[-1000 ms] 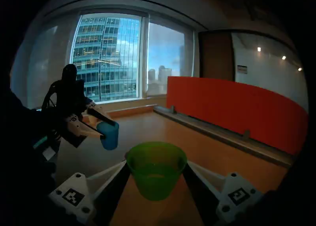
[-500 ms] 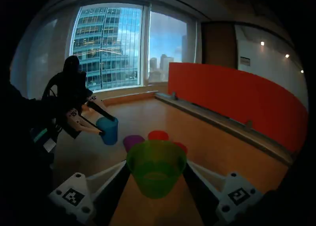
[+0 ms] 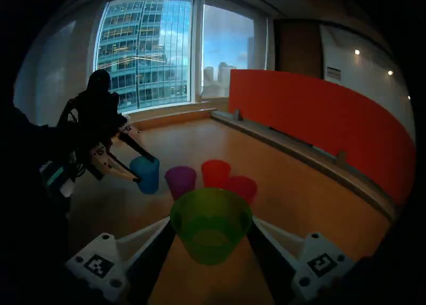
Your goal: Pour water
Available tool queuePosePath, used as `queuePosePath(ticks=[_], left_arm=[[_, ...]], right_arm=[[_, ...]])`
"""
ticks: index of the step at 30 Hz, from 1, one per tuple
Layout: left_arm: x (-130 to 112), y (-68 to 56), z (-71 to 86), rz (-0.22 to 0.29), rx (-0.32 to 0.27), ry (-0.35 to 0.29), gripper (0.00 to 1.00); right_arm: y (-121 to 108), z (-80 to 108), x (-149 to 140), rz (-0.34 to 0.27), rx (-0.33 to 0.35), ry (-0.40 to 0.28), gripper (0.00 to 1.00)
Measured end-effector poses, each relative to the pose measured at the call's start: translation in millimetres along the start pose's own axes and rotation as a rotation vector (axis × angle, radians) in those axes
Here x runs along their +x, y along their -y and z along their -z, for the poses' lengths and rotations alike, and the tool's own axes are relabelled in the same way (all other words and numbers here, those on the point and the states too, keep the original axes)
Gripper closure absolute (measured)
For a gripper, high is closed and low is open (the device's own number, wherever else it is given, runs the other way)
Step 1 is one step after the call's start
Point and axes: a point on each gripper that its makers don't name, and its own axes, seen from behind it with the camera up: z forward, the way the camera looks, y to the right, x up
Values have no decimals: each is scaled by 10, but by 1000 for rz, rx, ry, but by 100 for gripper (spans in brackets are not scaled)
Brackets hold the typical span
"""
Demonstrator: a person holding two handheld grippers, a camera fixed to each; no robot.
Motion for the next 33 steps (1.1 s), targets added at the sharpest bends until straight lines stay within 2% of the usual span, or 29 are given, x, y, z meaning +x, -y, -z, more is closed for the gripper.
queuePosePath(ticks=[9, 14, 23, 25, 27, 33], left_arm=[[-138, -76, -121, -7, -14, 28, 10], [-174, -69, -149, -3, -15, 30, 10], [-245, -58, -159, 4, -15, 38, 10], [-283, -51, -162, 5, -14, 48, 9], [-317, -43, -163, 5, -13, 57, 3], [-382, -8, -128, 6, -3, 68, 2]], right_arm=[[68, -24, -65, 7, 4, 18, 10], [78, -17, -78, 12, -1, 23, 10], [87, -14, -98, 12, -4, 27, 10], [92, -21, -114, 11, -4, 28, 10], [96, -31, -132, 10, -4, 30, 10], [112, -78, -216, 3, -1, 40, 10]])
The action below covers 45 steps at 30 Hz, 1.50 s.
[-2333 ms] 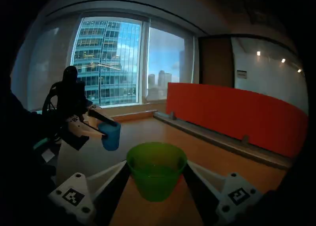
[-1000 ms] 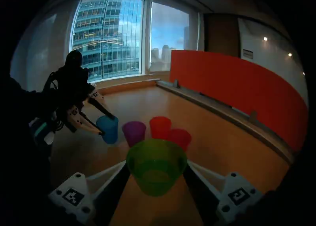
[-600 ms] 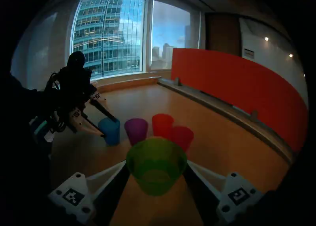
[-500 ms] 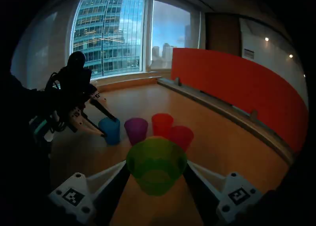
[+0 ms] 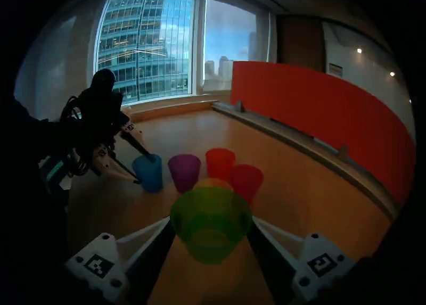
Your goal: Pour water
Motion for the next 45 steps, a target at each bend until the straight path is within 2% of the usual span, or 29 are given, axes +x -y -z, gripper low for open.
queuePosePath(ticks=[5, 23, 33, 42, 45], left_arm=[[-46, 24, 44, 6, 10, 3, 2], [-142, -45, 134, 19, 4, 13, 2], [-166, -67, 166, 20, 7, 13, 2], [-174, -64, 197, 17, 14, 10, 2], [-175, -66, 205, 17, 18, 9, 2]], right_arm=[[19, -76, -121, -14, 2, 14, 10], [164, -313, -635, -42, 18, 84, 10], [213, -346, -697, -55, 24, 82, 10], [246, -317, -744, -36, 16, 91, 9], [251, -317, -751, -38, 12, 92, 4]])
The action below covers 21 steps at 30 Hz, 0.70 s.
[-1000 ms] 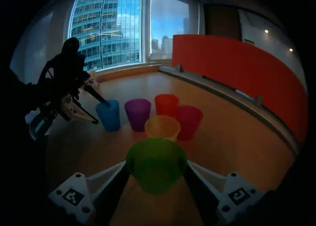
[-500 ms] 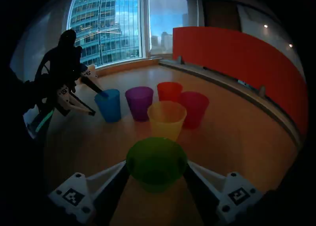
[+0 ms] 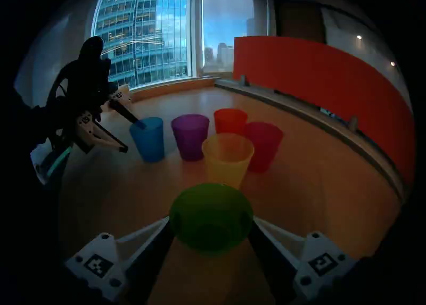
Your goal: Pour water
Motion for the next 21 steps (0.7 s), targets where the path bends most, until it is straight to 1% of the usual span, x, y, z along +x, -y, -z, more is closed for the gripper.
queuePosePath(ticks=[2, 9, 21], left_arm=[[-1, 2, 8, 1, 3, -1, 2], [-28, 38, 63, 16, 18, -4, 2], [-47, 100, 195, 52, 51, -29, 2]], right_arm=[[-8, 1, -13, -5, -7, 2, 0], [-22, 62, -48, -8, -28, 6, 0], [-96, 359, -177, -32, -83, 4, 0]])
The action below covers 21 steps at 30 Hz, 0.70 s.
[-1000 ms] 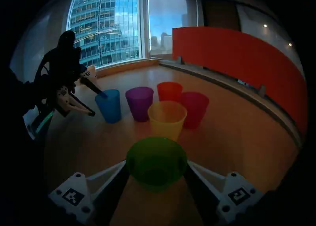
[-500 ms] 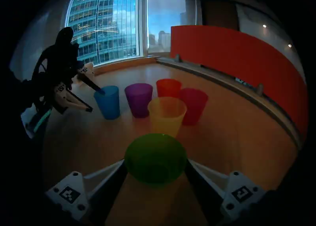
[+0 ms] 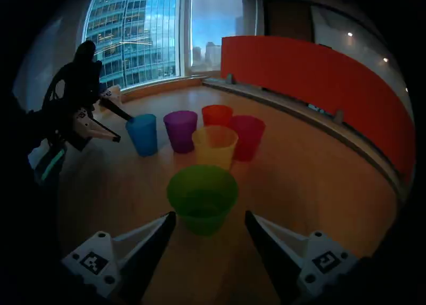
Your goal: Pour water
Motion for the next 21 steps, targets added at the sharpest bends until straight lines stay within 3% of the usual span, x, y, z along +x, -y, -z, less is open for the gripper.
queuePosePath(ticks=[13, 21], left_arm=[[-52, 109, 236, 58, 68, -46, 2], [-67, 257, 397, 85, 121, -72, 2]], right_arm=[[-92, 361, -57, -32, -83, -41, 0], [-125, 551, -15, -57, -128, -87, 0]])
